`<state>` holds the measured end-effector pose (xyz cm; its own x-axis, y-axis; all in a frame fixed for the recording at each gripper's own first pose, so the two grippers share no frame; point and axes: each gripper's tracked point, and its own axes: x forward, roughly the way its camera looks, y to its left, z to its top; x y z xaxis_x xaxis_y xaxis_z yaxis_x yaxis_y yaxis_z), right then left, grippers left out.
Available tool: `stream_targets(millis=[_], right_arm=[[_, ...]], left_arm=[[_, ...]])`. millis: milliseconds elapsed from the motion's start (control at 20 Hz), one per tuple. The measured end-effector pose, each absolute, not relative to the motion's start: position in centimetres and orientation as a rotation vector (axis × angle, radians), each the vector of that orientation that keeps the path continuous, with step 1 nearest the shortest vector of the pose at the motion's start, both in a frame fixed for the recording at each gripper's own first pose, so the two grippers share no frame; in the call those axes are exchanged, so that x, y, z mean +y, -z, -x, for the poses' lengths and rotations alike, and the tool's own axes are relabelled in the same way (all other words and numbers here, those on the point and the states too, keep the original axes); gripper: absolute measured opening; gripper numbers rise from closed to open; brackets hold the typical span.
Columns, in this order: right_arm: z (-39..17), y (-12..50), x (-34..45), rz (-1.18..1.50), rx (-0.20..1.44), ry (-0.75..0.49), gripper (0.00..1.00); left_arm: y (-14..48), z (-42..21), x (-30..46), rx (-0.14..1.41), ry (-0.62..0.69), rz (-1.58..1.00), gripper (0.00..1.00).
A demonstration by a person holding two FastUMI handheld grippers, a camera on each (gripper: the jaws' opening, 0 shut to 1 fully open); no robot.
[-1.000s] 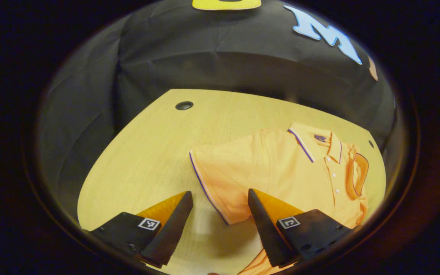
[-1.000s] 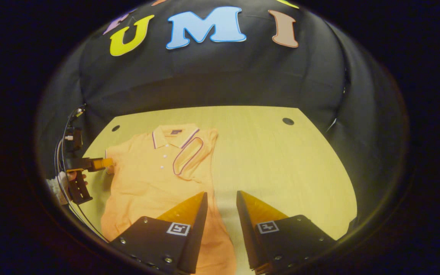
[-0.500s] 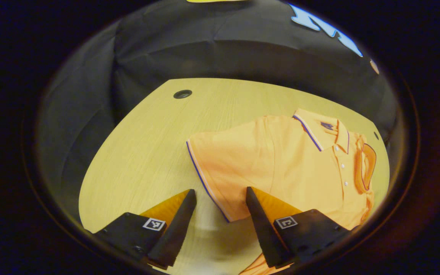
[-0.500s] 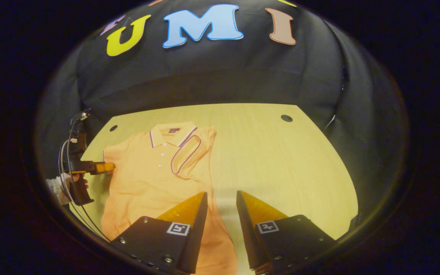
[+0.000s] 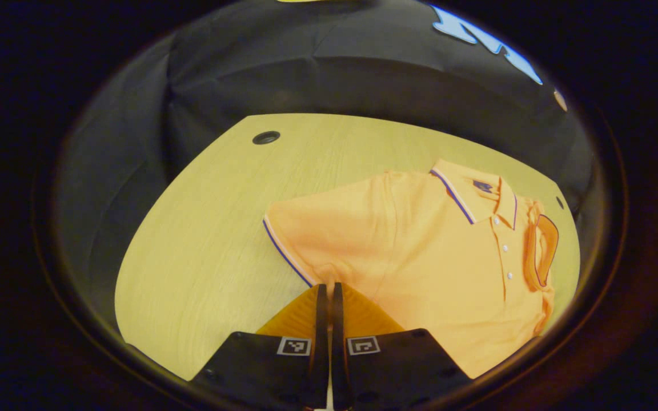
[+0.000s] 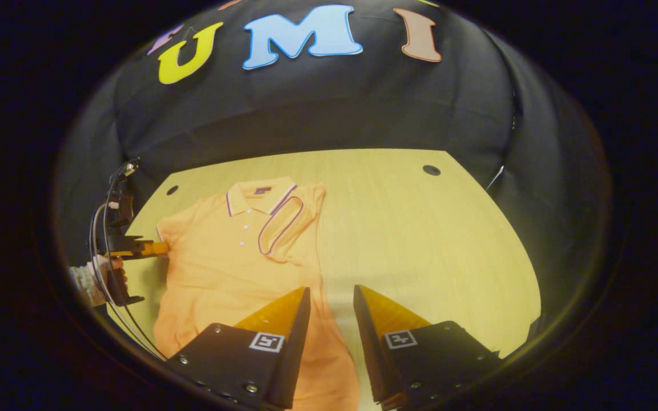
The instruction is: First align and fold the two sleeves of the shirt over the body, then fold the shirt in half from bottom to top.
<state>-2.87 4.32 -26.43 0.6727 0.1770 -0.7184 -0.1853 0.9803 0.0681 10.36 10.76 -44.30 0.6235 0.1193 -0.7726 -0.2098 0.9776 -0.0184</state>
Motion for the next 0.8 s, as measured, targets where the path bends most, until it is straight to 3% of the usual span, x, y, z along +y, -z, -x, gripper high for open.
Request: stream_targets(millis=[250,550,800], right_arm=[[2.8,26.2,4.0,0.004,0.799,-0.203,0.49],[3.5,26.1,2.9,-0.017,0.794,-0.186,0.49],[4.4,26.1,1.5,-0.044,0.789,-0.151,0.49]], left_arm=[[41.6,-11.8,10.0,0.815,-0.175,0.008,0.09],[35.8,-15.0,4.5,0.685,-0.013,-0.169,0.09],[34.8,-15.6,-1.8,0.661,0.096,-0.194,0.10]])
